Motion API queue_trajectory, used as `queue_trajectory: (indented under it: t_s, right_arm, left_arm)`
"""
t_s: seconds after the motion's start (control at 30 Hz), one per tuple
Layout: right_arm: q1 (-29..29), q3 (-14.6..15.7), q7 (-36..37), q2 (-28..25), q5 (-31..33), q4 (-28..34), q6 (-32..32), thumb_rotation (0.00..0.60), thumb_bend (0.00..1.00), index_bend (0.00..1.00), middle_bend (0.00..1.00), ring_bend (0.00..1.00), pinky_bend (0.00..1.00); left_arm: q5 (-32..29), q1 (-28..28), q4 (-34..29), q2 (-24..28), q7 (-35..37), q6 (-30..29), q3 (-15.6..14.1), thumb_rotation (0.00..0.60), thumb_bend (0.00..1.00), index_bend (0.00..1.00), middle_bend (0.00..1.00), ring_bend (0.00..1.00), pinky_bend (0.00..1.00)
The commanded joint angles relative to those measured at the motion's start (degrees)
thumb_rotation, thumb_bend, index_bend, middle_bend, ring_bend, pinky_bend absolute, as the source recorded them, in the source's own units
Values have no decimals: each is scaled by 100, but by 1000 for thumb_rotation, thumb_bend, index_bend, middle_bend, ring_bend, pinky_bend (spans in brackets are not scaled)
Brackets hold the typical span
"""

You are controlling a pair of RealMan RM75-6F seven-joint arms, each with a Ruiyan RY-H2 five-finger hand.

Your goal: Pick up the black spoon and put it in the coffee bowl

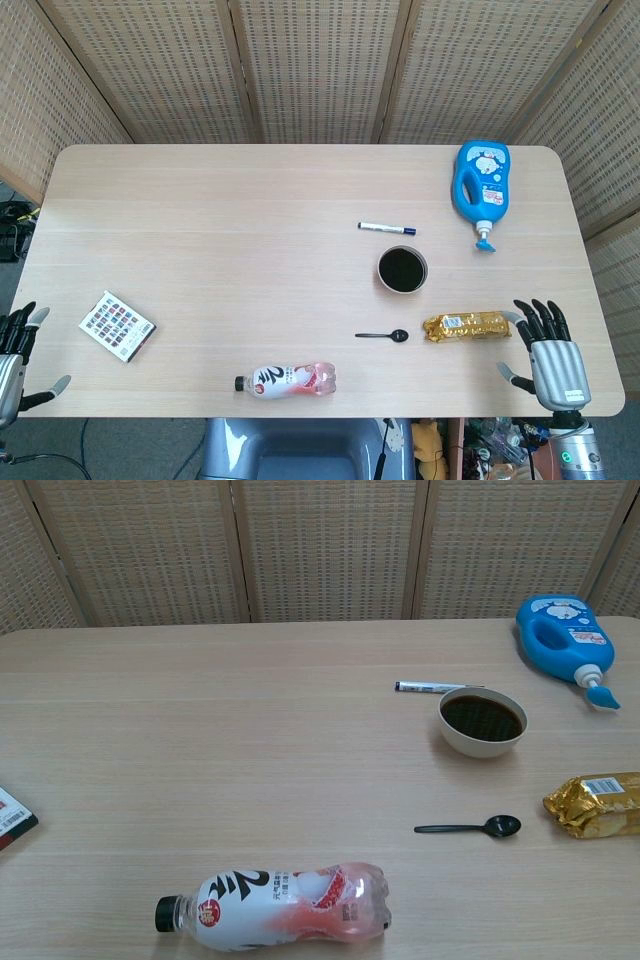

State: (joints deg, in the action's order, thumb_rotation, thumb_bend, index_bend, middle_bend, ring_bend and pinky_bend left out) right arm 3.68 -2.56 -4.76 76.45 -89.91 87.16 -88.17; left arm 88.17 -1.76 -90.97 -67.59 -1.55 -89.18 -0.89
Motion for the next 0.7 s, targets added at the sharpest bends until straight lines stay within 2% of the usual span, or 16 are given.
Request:
queue_trajectory:
  t_s: [0.03, 0.5, 0.7]
  right_arm:
    - [1, -1, -3, -1, 4, 1, 4, 600, 246, 283, 235, 128, 108]
    - [58, -17, -98, -24, -42, 74, 44, 600, 246, 283, 241, 131, 112]
    - [149, -9, -59, -43, -99, 199, 158, 600, 246, 283, 243, 149, 185]
  left_arm:
    - [-2, 2, 5, -4, 3, 6, -1, 600, 182, 0, 0, 0, 0]
    - [-51, -18, 64, -22, 43, 18, -1, 600, 182, 0, 0, 0, 0]
    - [-42, 22, 86, -32, 63, 36, 34, 600, 181, 0, 0, 0, 0]
